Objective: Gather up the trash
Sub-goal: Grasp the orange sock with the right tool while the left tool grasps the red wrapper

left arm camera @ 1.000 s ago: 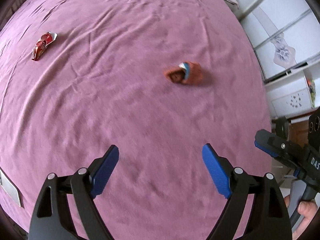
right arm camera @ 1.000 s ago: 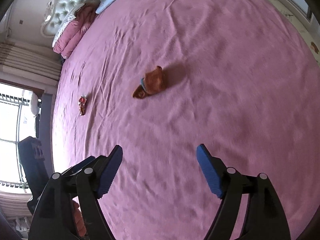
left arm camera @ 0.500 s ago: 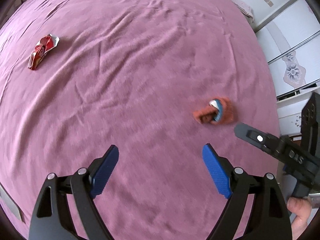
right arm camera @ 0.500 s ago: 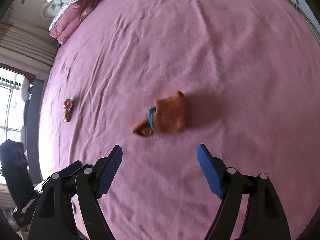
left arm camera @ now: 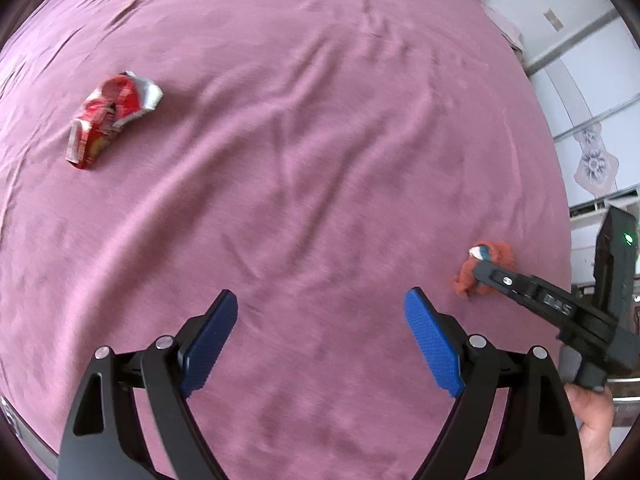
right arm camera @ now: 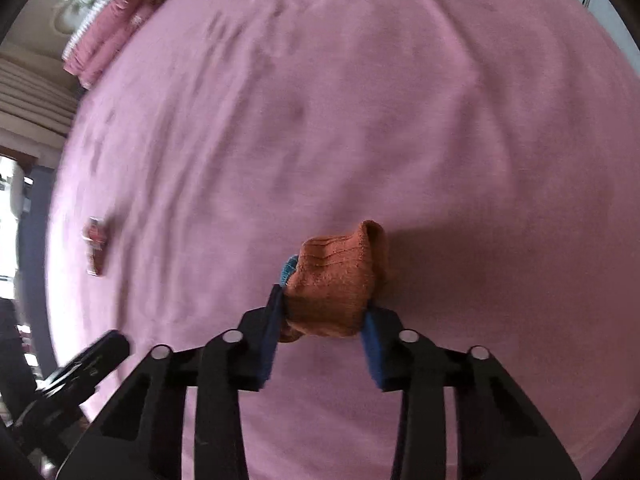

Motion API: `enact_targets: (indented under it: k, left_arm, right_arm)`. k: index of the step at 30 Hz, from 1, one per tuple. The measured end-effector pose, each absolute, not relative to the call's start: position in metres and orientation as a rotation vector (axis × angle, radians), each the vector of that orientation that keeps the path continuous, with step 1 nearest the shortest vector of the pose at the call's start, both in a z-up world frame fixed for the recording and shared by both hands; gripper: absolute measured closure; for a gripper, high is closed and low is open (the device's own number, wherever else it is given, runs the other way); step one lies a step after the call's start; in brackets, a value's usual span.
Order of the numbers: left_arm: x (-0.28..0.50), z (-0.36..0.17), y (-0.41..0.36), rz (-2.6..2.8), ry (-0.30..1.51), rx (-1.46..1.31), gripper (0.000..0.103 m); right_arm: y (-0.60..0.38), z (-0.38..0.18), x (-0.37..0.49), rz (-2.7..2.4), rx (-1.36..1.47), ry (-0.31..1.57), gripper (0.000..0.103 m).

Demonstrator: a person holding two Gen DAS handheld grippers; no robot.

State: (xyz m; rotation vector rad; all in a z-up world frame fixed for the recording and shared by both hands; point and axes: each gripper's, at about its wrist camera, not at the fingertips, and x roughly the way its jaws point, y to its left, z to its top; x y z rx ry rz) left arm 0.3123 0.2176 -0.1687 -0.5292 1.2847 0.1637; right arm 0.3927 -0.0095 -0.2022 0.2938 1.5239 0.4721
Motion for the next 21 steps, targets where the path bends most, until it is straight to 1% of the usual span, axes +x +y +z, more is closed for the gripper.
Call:
enact_targets:
  k: [7,12,15,21]
  left_arm:
    - [0.317,-0.171,0.299,0.26,1.26,-0.529,0.018]
    - [0.327,-0.179,0.347,0.323,1.259,-0.462,0.018]
    - [0.337,-0.19,0.373,0.341,1.275,-0.435,0.018]
    - [0.362,-0.212,0.399,0.328,1.318,-0.387,0.018]
  right_arm:
    - [0.089,-0.183,0.389,0.673,0.321,1.517,0.07]
    - [0.144,-0.178,0.393,0.771,0.313,1.521,0.07]
    - [0.162,-0.179,0.396,0.806,0.309,1.521,0.07]
    - [0.181,-0.186,0.401,0.824,0.299,1.531,0.07]
